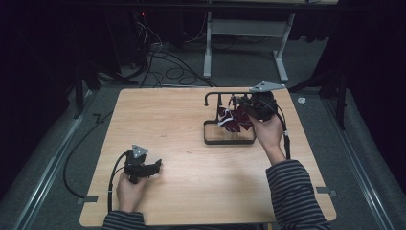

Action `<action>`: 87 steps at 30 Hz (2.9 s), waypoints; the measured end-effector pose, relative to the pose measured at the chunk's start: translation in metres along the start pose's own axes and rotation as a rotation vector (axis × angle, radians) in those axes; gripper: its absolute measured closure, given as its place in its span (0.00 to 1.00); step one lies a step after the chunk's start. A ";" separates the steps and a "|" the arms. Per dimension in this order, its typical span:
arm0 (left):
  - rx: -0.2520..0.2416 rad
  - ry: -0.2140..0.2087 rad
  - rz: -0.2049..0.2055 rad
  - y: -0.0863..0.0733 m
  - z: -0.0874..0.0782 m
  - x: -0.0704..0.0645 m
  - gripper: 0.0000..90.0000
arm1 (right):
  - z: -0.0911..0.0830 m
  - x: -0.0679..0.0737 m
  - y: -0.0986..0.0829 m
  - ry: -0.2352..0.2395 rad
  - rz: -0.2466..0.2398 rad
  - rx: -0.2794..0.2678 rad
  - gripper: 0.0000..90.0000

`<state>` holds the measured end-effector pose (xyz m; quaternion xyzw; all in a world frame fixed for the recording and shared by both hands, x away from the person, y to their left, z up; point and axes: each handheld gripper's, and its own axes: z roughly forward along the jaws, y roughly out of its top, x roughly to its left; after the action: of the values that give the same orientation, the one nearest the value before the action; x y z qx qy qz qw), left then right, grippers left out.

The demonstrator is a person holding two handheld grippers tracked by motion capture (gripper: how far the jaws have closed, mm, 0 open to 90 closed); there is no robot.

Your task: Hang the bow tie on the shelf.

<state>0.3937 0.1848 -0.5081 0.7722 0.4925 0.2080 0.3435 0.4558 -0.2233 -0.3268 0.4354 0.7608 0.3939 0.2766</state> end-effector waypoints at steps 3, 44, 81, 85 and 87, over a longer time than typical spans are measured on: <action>0.000 0.000 -0.001 0.000 0.000 0.000 0.24 | -0.004 -0.002 -0.002 0.008 0.013 -0.010 0.91; 0.000 0.000 0.001 0.000 0.000 0.000 0.24 | -0.046 -0.007 -0.034 0.055 0.070 -0.043 0.82; 0.000 -0.001 0.000 0.000 0.000 0.000 0.24 | -0.065 -0.013 -0.082 0.065 0.145 -0.023 0.80; 0.000 -0.001 0.000 0.000 0.000 0.000 0.24 | -0.066 -0.012 -0.088 0.069 0.156 -0.020 0.80; 0.000 -0.001 0.000 0.000 0.000 0.000 0.24 | -0.067 -0.011 -0.092 0.071 0.163 -0.022 0.80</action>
<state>0.3937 0.1846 -0.5081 0.7723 0.4922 0.2078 0.3437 0.3697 -0.2857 -0.3671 0.4787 0.7277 0.4386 0.2213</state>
